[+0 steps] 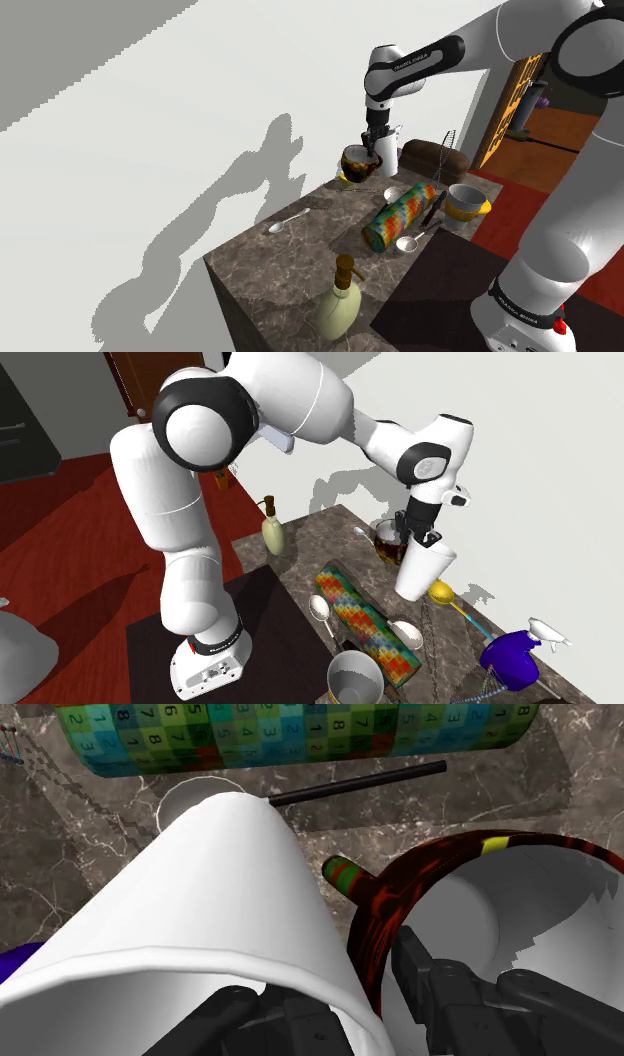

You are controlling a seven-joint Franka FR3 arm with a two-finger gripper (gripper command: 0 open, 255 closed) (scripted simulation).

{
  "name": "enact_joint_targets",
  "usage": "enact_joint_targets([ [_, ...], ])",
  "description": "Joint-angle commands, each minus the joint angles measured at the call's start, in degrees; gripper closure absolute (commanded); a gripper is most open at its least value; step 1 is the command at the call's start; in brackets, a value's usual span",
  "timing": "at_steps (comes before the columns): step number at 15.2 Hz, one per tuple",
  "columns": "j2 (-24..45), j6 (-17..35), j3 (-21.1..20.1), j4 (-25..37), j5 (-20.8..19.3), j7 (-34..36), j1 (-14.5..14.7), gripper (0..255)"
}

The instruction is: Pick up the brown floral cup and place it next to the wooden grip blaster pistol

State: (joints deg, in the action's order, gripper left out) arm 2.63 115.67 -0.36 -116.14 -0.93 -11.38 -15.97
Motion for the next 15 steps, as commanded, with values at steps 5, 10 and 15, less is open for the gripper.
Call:
enact_joint_targets([
  [5, 3.76, -1.48, 3.55, 5.47, -0.01, -7.71, -4.03, 255],
  [10, 8.62, -2.97, 6.06, 11.92, 0.51, -13.89, -7.54, 255],
  [15, 15.55, -5.62, 8.24, 21.57, 1.64, -20.46, -11.74, 255],
])
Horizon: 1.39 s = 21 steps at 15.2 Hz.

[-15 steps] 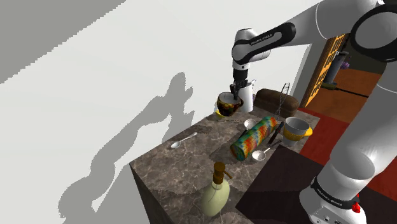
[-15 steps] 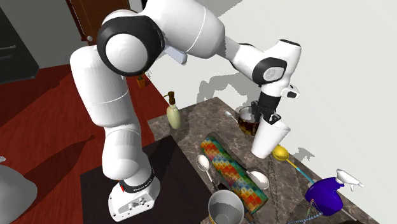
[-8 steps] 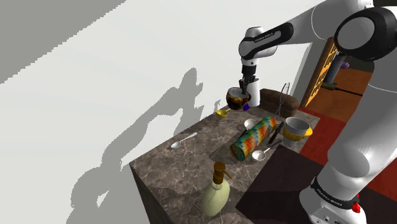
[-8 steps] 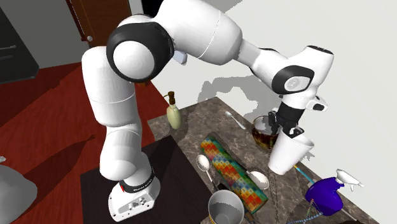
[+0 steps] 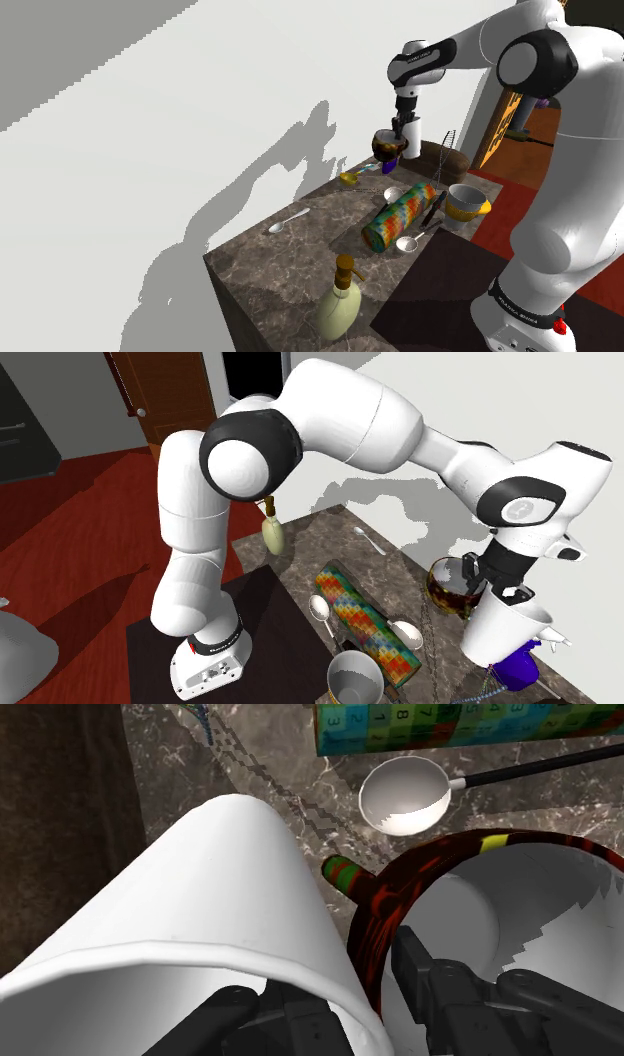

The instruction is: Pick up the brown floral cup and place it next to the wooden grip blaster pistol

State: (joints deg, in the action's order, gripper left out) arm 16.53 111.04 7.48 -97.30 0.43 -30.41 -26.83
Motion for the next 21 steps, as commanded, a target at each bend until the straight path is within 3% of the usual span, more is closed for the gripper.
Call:
enact_joint_targets([
  [1, 1.84, -0.29, 0.37, 2.22, 0.31, -1.42, -0.91, 255],
  [21, 7.82, 12.86, -0.02, -4.99, 1.15, -1.66, -1.15, 255],
])
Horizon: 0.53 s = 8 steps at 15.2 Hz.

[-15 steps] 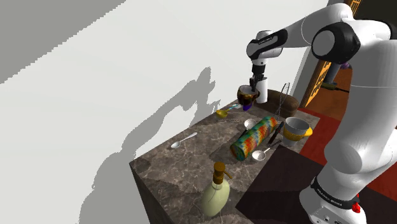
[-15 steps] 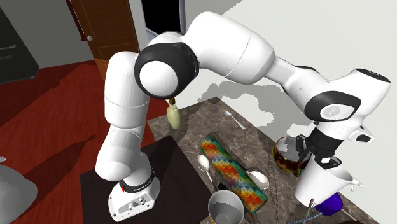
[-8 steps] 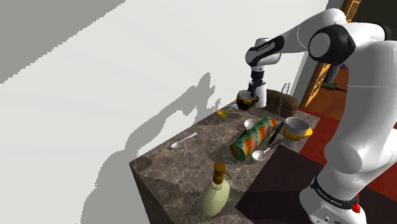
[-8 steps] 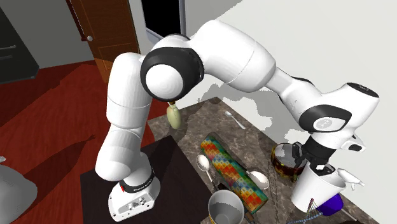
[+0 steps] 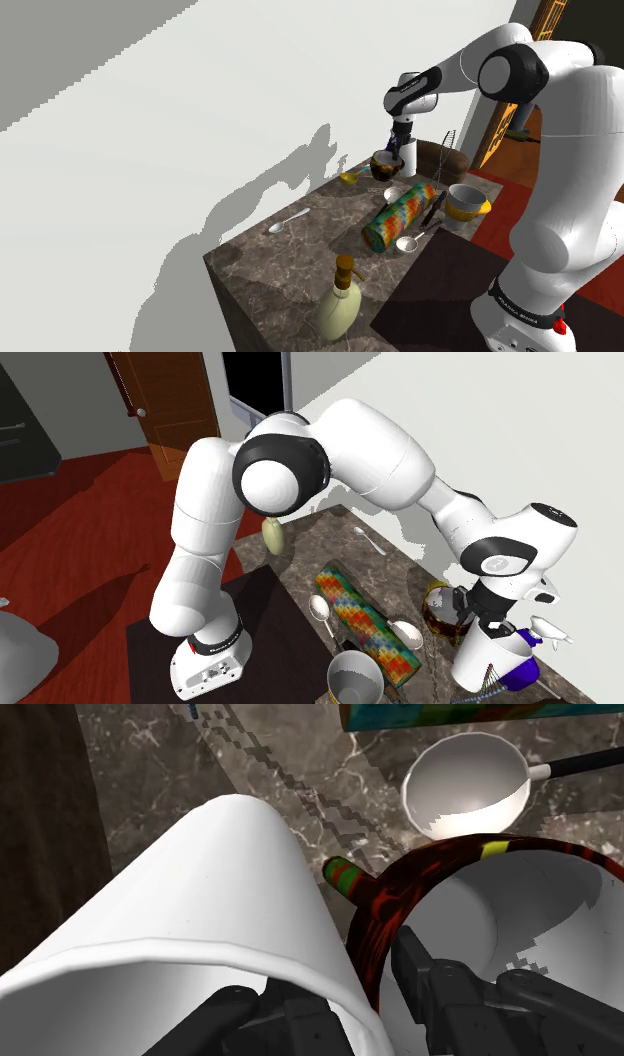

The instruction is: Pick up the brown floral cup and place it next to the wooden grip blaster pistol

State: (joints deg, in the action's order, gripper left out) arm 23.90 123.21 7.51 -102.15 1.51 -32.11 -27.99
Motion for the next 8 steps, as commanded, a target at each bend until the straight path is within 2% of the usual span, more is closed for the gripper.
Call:
enact_joint_targets([
  [1, 0.84, 1.31, -0.07, -0.37, 0.12, 0.01, -0.01, 255],
  [8, 3.88, 5.51, -0.31, -1.55, 0.53, -0.15, -0.18, 255],
])
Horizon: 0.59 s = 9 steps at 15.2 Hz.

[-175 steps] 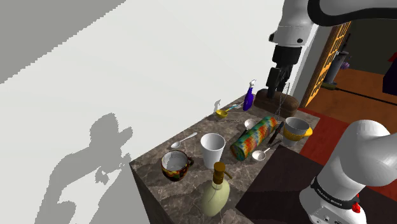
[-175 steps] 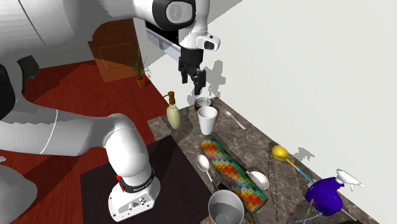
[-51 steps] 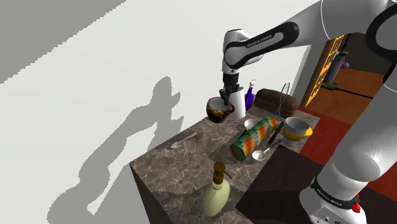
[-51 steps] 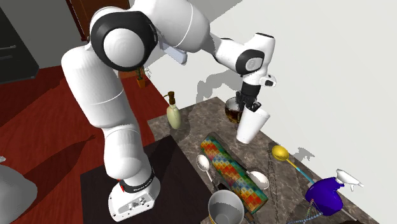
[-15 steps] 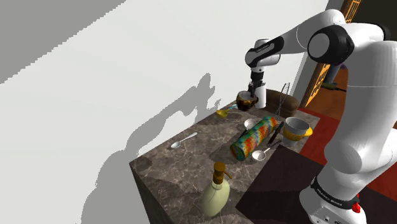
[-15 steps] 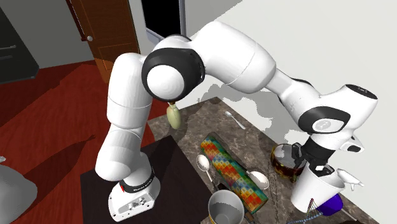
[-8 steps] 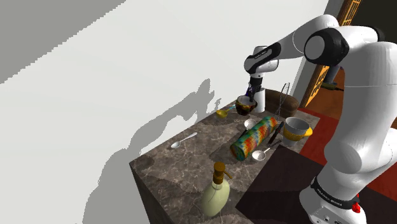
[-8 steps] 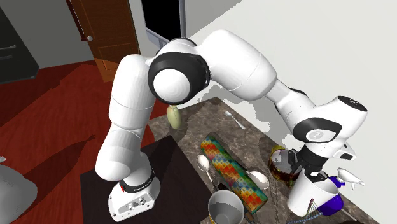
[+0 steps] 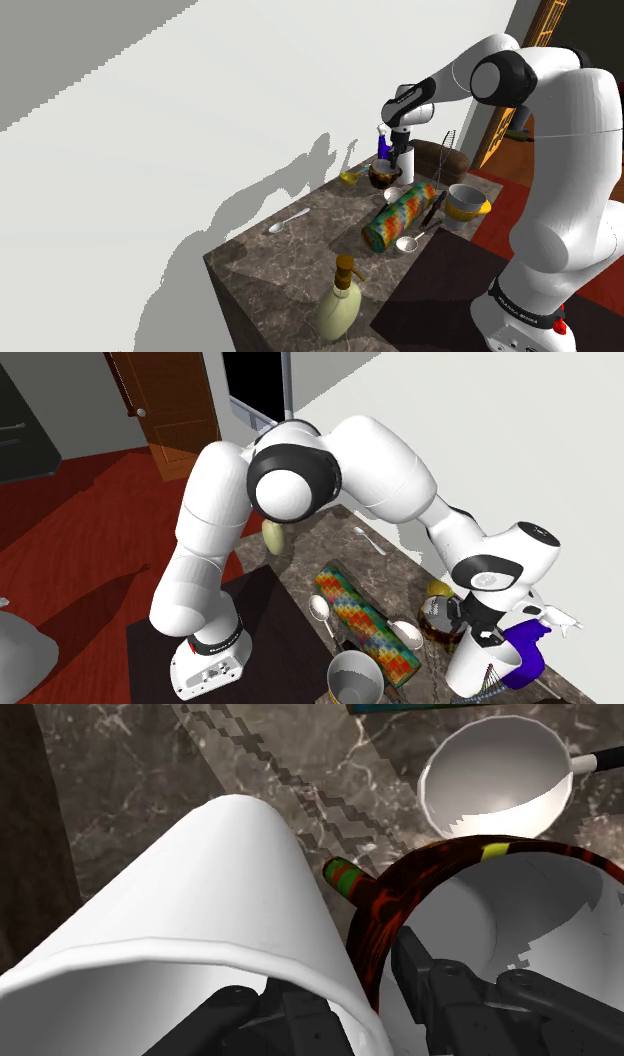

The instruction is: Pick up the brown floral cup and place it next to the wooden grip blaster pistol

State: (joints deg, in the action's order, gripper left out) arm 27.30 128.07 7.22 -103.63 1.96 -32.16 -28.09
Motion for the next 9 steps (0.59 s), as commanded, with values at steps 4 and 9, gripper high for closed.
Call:
enact_joint_targets([
  [4, 2.41, 2.94, -0.20, -0.44, 0.33, -0.19, -0.21, 255],
  [9, 3.42, 4.05, -0.30, -0.54, 0.45, -0.24, -0.29, 255],
])
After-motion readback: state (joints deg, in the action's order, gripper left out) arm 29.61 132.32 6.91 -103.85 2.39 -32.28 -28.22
